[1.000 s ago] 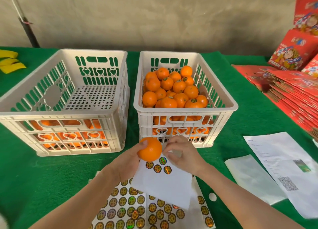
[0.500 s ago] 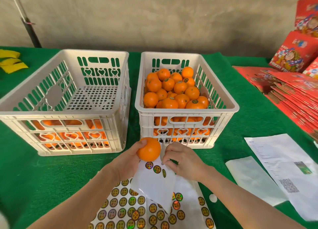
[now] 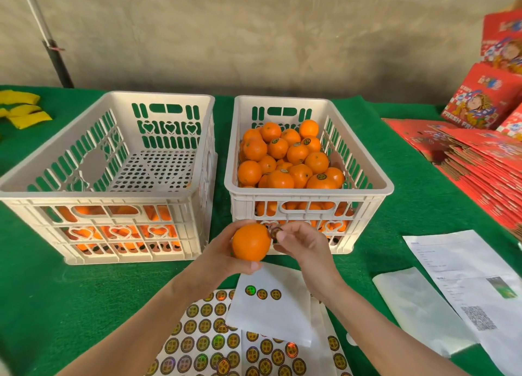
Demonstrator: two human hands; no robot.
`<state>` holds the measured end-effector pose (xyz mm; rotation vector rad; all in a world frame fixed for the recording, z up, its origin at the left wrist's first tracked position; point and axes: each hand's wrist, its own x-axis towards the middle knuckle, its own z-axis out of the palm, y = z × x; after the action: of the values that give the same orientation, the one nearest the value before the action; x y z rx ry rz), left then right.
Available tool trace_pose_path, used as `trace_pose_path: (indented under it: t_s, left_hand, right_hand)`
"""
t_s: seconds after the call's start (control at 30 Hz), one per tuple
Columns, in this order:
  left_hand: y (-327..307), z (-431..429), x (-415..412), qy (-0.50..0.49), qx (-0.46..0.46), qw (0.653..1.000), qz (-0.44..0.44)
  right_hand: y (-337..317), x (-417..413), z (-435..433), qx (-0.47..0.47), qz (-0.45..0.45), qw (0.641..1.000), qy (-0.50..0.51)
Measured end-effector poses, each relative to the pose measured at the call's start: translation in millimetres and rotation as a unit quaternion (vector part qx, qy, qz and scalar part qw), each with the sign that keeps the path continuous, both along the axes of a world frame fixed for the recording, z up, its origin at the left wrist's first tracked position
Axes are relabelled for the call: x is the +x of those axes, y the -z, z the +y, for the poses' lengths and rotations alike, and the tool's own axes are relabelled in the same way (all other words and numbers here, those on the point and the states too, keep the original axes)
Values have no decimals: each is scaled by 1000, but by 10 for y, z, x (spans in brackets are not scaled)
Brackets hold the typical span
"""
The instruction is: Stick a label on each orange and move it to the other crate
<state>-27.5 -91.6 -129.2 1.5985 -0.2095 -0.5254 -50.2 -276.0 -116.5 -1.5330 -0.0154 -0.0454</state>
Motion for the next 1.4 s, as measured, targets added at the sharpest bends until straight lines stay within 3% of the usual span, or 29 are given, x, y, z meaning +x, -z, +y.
trace_pose_path:
  t_s: [0.1,0.2,0.3,0.4,0.63,0.77,1.2,1.4]
  left_hand:
    - [-29,-40,-6,-27,-48,998,-8]
    - [-32,-75,3,-30,-143,989,30]
    - [-112,-116,4,-46,-317,940,121]
    - [-234,-173,7,-68,-375,915,131]
    - [-450,-205,27,-32,-426,895,131]
    - [-477,-248,2,-54,-476,865,149]
    - [-578,-268,-43,-105,-436,882,145]
    - [-541,-223,-35,-98,-419,892,135]
  right_hand:
    - [-101,11,46,85,48,995,0]
    - [-189,-5,96,86,37,996,-1]
    - [-260,-19,135,73,12,997,14]
    - [-322,-32,160,74,-25,996,32]
    - [-441,-76,303,58,-101,992,58]
    - [-462,-53,357,74,-111,989,57]
    - [-330,-38,457,-54,-176,976,119]
    - [-384,-78,458,-10,-163,983,89]
